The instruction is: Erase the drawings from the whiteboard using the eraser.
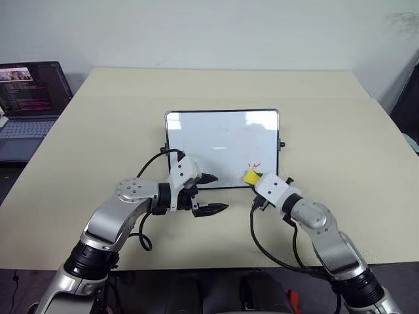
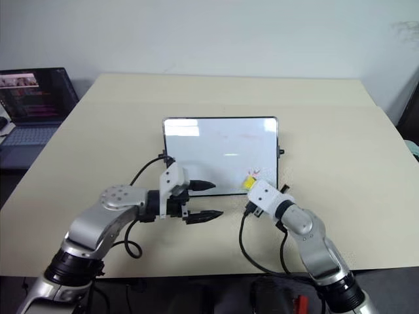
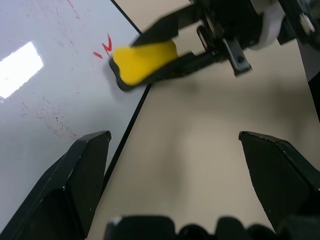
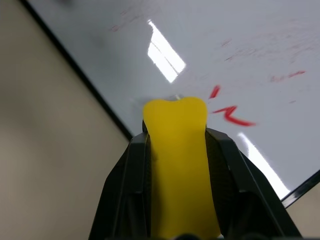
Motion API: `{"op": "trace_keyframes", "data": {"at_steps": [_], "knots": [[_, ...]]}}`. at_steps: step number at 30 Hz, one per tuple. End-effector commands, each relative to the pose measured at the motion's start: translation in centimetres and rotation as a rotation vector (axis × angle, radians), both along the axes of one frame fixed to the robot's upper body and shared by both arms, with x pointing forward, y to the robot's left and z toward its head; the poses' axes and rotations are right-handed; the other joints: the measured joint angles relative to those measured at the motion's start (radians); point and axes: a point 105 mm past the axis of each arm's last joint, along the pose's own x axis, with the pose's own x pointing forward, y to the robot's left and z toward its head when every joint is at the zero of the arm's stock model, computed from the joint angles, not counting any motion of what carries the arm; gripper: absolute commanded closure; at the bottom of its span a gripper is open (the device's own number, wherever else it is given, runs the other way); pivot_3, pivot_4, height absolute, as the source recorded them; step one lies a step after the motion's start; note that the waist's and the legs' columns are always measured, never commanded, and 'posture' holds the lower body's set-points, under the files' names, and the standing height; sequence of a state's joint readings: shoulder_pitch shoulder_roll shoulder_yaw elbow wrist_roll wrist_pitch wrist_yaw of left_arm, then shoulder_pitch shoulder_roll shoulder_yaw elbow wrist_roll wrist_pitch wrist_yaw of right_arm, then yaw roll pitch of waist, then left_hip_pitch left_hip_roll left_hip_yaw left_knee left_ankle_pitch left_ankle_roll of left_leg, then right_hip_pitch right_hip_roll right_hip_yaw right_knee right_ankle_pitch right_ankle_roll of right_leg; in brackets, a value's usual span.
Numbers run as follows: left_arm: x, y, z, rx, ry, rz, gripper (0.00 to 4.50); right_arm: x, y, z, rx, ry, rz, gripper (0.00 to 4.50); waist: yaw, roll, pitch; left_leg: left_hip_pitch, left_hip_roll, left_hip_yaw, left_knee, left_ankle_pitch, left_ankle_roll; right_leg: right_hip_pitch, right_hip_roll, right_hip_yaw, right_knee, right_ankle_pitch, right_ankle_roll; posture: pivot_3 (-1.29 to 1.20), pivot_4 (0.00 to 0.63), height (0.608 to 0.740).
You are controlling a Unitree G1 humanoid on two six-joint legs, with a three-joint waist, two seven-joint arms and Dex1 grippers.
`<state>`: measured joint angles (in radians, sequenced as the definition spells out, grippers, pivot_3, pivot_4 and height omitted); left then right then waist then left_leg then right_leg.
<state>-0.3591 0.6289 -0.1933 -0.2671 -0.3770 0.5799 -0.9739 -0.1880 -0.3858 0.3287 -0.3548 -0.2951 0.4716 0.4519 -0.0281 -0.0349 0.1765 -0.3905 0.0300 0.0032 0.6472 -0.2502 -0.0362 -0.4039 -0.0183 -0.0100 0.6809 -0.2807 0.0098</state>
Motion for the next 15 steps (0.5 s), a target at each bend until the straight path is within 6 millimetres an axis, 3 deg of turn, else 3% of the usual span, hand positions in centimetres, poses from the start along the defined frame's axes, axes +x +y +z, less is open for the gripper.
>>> {"op": "trace_keyframes", "data": {"at_steps": [1, 4, 7, 10, 15], "knots": [[-0.1, -0.2, 0.8, -0.020, -0.023, -0.016, 0.00, 1.8, -2.0, 1.6, -0.008, -0.082, -0.130, 3.33, 0.000, 0.000, 0.000, 0.000, 0.000, 0.000, 0.000, 0.000, 0.000, 0.000, 0.000, 0.000, 0.000, 0.000, 0.000, 0.00, 0.150, 0.740], [-0.2, -0.3, 0.7, -0.022, -0.018, -0.019, 0.00, 2.8, -2.7, 3.5, 0.023, -0.162, -0.198, 3.33, 0.000, 0.000, 0.000, 0.000, 0.000, 0.000, 0.001, 0.002, 0.000, 0.000, 0.000, 0.000, 0.000, 0.002, 0.000, 0.00, 0.150, 0.740], [-0.4, -0.4, 0.6, -0.026, -0.012, -0.021, 0.00, 3.0, -2.7, 3.9, 0.033, -0.177, -0.206, 3.33, 0.001, 0.000, 0.000, 0.000, 0.000, 0.000, 0.000, 0.002, 0.000, 0.000, 0.000, 0.000, 0.000, 0.002, 0.000, 0.00, 0.150, 0.740], [-0.5, -0.5, 0.5, -0.029, -0.006, -0.021, 0.00, 2.5, -1.5, 3.3, 0.030, -0.142, -0.146, 3.33, -0.002, 0.000, 0.000, 0.000, 0.000, 0.000, 0.000, 0.002, 0.000, 0.000, 0.000, 0.000, 0.000, 0.002, -0.001, 0.00, 0.150, 0.740], [-0.5, -0.4, 0.5, -0.032, -0.004, -0.014, 0.00, 1.1, 0.4, 0.7, -0.006, -0.015, -0.037, 3.33, -0.003, 0.000, 0.000, 0.000, 0.000, 0.000, -0.001, 0.002, 0.000, 0.000, 0.000, 0.000, 0.000, 0.002, -0.001, 0.00, 0.150, 0.740]]}}
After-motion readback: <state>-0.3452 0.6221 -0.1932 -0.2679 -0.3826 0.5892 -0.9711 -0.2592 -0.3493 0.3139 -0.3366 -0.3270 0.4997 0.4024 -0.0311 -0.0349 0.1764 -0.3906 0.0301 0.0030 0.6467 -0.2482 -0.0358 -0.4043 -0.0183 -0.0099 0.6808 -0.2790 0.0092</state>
